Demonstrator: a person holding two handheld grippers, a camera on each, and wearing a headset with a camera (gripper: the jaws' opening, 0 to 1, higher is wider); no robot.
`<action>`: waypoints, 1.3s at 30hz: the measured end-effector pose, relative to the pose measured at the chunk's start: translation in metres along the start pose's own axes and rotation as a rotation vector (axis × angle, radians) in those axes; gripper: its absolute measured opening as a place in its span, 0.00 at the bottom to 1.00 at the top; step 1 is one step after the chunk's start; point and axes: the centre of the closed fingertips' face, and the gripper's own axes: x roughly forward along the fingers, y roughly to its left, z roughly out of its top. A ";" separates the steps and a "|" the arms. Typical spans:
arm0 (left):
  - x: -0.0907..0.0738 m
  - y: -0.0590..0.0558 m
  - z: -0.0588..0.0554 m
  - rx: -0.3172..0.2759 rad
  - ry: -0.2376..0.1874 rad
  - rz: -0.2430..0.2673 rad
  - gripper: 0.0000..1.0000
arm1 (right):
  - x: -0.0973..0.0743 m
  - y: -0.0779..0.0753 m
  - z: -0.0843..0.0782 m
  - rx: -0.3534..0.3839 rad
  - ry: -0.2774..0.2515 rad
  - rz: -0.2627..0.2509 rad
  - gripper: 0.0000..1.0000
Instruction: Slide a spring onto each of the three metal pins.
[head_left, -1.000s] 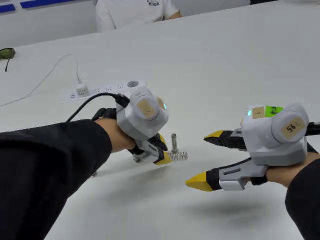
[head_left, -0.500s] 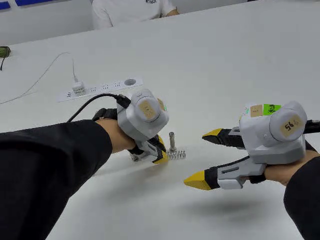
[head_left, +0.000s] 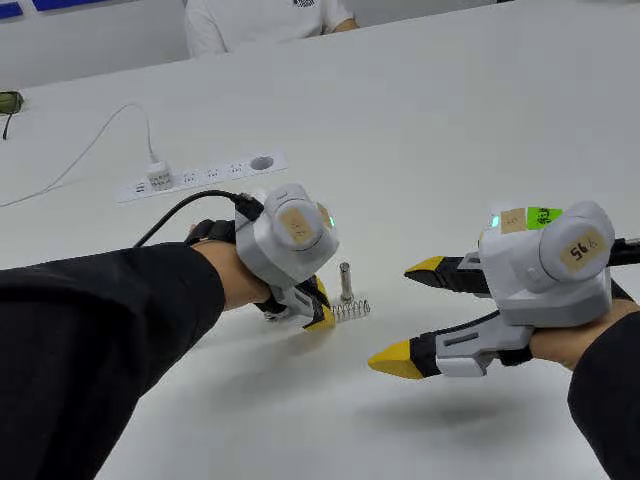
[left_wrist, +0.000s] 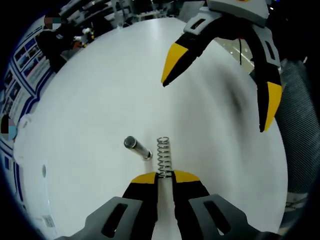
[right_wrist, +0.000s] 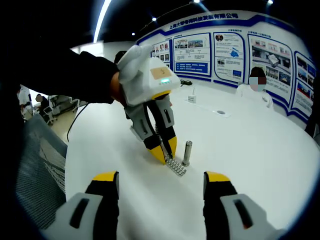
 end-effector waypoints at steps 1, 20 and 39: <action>-0.001 -0.001 -0.001 0.002 0.000 0.001 0.11 | 0.000 0.001 0.000 -0.001 0.000 0.001 0.69; -0.024 -0.033 0.011 0.036 -0.033 -0.012 0.10 | 0.002 0.014 -0.001 -0.050 0.019 0.049 0.43; -0.046 -0.061 0.033 0.001 -0.130 -0.044 0.10 | 0.009 0.027 -0.012 -0.120 0.070 0.096 0.28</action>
